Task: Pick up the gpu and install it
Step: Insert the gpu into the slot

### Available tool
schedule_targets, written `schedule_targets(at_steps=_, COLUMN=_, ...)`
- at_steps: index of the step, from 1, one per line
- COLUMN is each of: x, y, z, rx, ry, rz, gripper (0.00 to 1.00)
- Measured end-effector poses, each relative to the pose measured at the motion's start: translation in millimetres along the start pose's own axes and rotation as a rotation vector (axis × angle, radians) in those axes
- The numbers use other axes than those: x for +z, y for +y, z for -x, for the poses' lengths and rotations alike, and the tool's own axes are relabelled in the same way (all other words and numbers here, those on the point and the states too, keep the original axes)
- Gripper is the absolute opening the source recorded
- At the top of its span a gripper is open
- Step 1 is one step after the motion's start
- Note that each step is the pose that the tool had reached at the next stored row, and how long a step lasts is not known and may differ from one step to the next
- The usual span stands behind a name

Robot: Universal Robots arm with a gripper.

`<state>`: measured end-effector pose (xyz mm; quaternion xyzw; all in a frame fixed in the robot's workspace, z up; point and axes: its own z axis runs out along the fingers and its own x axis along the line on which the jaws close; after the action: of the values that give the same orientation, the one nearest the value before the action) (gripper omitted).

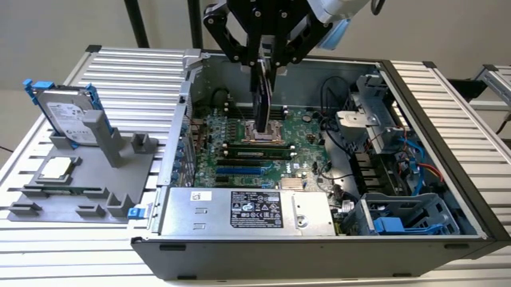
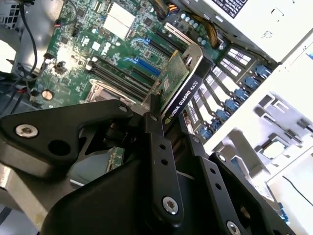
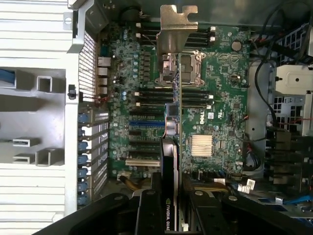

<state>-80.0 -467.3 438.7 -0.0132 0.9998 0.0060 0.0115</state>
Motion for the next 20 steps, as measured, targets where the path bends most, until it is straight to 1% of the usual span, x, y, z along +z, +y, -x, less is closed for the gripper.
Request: schedule_targets(at_steps=20, x=0.0, y=0.0, z=0.1, rx=-0.255, ry=0.003, rz=0.0059, gripper=0.0)
